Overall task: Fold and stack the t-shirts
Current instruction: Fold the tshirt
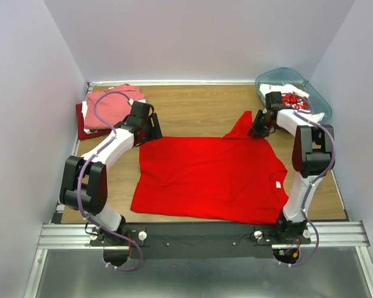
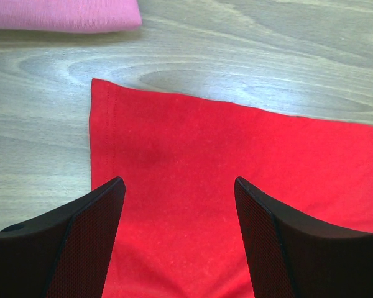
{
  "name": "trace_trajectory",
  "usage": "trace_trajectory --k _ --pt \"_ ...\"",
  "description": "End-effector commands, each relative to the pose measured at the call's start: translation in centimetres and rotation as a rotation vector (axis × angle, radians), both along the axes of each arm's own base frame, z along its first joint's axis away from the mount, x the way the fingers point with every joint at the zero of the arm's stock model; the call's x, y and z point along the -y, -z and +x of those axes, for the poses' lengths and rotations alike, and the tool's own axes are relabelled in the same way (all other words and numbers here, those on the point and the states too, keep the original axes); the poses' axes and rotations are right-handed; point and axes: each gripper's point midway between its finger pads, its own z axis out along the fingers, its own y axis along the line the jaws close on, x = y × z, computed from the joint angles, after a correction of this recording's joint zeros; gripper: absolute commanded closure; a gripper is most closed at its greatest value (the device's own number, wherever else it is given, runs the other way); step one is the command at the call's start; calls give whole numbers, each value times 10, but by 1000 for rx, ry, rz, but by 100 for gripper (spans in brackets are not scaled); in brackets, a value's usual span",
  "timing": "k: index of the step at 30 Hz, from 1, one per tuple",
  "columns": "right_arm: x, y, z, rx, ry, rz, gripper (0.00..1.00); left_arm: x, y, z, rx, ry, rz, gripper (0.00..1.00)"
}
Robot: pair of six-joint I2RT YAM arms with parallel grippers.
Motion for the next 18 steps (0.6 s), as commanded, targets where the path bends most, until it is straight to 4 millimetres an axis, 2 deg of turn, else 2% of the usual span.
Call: trace_trajectory --k 1,8,14,18 --pt "-10 0 11 13 -17 45 62 1 -8 10 21 12 -5 21" --pt "-10 0 3 7 -12 39 64 -1 -10 13 26 8 -4 21" --pt "-12 3 -2 -5 -22 46 66 0 -4 12 12 12 -6 21" --pt "-13 -5 -2 8 -17 53 66 -2 -5 13 16 8 -3 21"
